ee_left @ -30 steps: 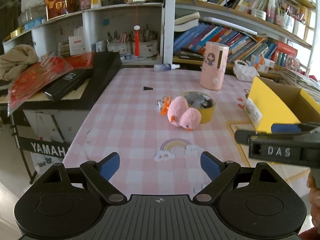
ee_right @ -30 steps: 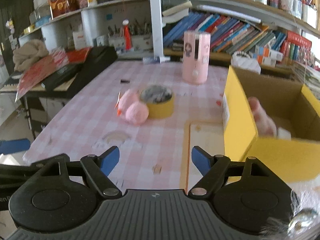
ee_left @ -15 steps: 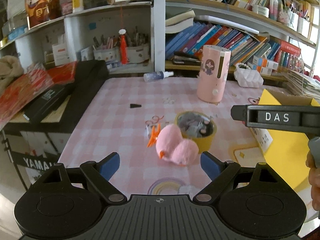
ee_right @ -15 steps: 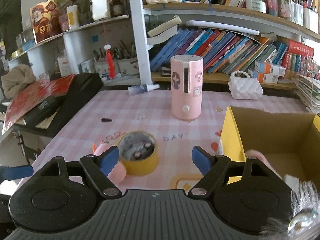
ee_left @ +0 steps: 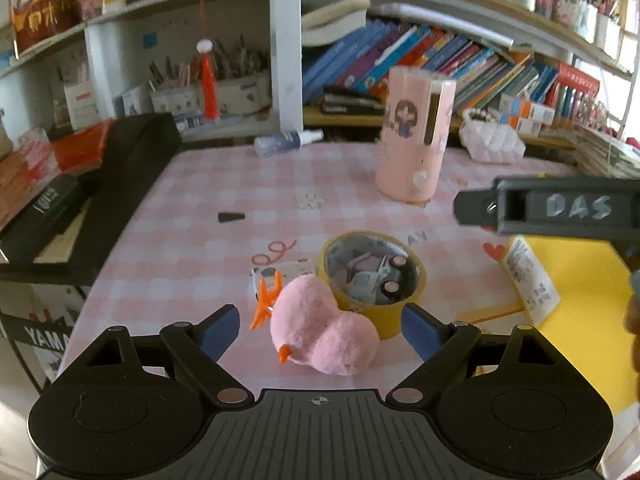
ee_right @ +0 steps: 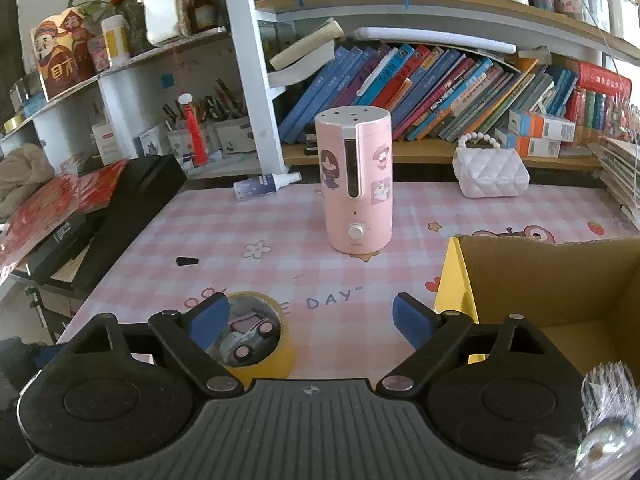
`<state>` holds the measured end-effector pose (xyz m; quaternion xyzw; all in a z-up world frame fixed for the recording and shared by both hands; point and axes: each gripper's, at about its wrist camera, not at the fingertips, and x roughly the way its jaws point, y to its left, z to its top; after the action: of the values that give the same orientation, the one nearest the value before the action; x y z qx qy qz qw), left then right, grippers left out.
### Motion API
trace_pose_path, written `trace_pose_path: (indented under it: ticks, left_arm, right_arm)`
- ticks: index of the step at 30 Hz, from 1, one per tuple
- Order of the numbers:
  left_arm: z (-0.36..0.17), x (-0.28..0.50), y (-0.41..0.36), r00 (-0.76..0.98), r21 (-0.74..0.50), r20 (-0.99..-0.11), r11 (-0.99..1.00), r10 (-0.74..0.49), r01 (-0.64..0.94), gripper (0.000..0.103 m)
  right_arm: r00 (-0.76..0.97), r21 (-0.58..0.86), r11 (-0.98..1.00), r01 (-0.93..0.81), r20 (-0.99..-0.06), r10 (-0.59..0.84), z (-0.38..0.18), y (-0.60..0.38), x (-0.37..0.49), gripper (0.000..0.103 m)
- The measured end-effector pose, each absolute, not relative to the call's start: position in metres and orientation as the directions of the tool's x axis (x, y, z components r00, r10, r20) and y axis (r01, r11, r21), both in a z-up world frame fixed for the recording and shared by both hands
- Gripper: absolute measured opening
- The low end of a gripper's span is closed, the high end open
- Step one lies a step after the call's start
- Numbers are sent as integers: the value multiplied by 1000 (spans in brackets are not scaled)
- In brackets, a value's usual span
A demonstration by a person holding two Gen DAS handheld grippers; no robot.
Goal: Organize objects
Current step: 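Reach the left tool to the pink plush pig while the right tool approaches the yellow tape roll, then close the left gripper on the pig while the right gripper grasps the tape roll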
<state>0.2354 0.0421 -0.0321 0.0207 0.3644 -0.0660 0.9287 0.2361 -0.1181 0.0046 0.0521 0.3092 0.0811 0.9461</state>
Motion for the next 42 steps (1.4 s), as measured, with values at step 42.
trace_pose_path:
  ticks: [42]
  left_arm:
    - [-18,181,115,706,-59,-707,998,-35,-10,67]
  right_arm:
    - [652,-16,949,-316,-730,205,-73,-35,301,81]
